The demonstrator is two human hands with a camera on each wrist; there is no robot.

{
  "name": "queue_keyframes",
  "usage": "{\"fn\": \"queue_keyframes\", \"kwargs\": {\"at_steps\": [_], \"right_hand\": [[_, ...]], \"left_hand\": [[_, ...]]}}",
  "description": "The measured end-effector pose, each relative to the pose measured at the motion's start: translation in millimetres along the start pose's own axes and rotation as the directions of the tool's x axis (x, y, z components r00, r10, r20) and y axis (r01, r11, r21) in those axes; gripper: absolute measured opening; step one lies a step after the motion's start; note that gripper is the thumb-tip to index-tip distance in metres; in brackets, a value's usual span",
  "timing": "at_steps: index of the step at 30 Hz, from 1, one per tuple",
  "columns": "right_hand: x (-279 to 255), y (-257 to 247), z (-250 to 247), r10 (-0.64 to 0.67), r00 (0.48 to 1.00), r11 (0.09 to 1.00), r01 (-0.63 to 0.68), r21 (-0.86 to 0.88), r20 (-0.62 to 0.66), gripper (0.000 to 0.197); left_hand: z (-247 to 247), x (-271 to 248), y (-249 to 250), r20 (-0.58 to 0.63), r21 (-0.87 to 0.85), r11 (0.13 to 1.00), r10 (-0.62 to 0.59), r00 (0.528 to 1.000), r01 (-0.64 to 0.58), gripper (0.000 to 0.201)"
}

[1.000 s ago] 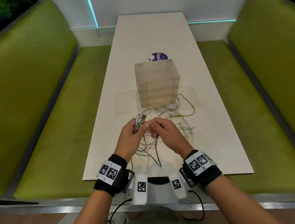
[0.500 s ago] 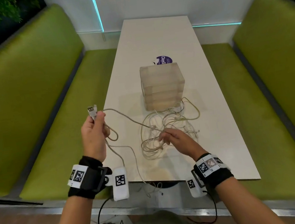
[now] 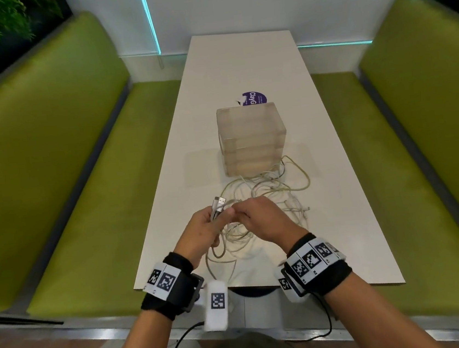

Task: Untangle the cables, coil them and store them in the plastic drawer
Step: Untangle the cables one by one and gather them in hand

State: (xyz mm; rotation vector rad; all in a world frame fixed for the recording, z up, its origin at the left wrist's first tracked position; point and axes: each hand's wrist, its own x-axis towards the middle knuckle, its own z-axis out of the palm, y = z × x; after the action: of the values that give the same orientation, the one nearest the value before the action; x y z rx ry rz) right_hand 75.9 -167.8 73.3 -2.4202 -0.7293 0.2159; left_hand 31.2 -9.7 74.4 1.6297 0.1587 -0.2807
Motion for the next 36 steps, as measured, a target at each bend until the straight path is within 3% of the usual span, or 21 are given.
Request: {"fn": "queue_keyframes", "kwargs": {"at_steps": [3, 6, 9, 11, 15, 18, 21, 23, 26, 28, 31, 36], "right_hand": [[2, -3, 0, -0.070, 0.998, 0.991, 0.069, -0.114, -0.004, 0.022], [2, -1, 6, -0.102, 0.995, 0.987, 0.102, -0.121, 0.006, 0.019], [3, 10, 13, -0.087, 0.996, 0.990, 0.083, -0.115, -0.036, 0.018], [6, 20, 14, -0.029, 0.998, 0.997, 0.025, -0.078, -0.051, 0.018], [14, 34, 17, 0.109, 0.994, 0.993, -0.109, -0.040, -0.003, 0.023], [21, 46, 19, 0.195, 0.979, 0.980, -0.191, -0.059, 0.059, 0.026], [27, 50, 19, 0.219, 0.975, 0.976, -0.219, 0.006, 0.028, 0.023], [29, 45, 17, 0.217, 0.976, 0.970, -0.216, 0.113, 0.012, 0.019], [29, 35, 15, 0.155, 0.988, 0.966, -0.149, 0.211, -0.014, 0.020], [30, 25, 17, 0.125, 0.992, 0.979, -0.125, 0.159, 0.009, 0.026], [28, 13, 21, 0.087, 0.994, 0.995, -0.083, -0.060, 0.073, 0.027], [19, 6, 20, 0.030, 0.996, 0.980, -0.013, -0.198, 0.084, 0.017]], "left_hand": [[-6, -2, 7, 0.080, 0.167, 0.986, -0.034, 0.996, 0.020, 0.024], [-15, -2, 11, 0.127, 0.362, 0.932, -0.064, 0.990, 0.014, 0.027], [-25, -8, 10, 0.204, 0.463, 0.884, -0.180, 0.962, 0.067, 0.026], [-30, -17, 11, 0.234, 0.402, 0.913, -0.179, 0.956, 0.073, 0.021], [-40, -28, 15, 0.159, 0.072, 0.997, -0.024, 0.987, 0.012, 0.028], [-52, -35, 22, 0.048, -0.170, 0.984, 0.061, 0.997, -0.052, 0.023], [-61, -41, 28, -0.040, -0.279, 0.950, 0.132, 0.990, -0.138, 0.021], [-63, -39, 25, -0.140, -0.268, 0.948, 0.136, 0.981, -0.169, 0.021], [-52, -26, 12, -0.258, -0.093, 0.990, 0.083, 0.963, -0.110, 0.023], [-34, -13, 3, -0.259, 0.007, 0.997, 0.070, 0.963, -0.071, 0.019], [-4, 7, -10, -0.213, 0.086, 0.991, 0.119, 0.970, -0.103, 0.015], [12, 26, -10, -0.200, 0.072, 0.990, 0.132, 0.971, -0.120, 0.015]]}}
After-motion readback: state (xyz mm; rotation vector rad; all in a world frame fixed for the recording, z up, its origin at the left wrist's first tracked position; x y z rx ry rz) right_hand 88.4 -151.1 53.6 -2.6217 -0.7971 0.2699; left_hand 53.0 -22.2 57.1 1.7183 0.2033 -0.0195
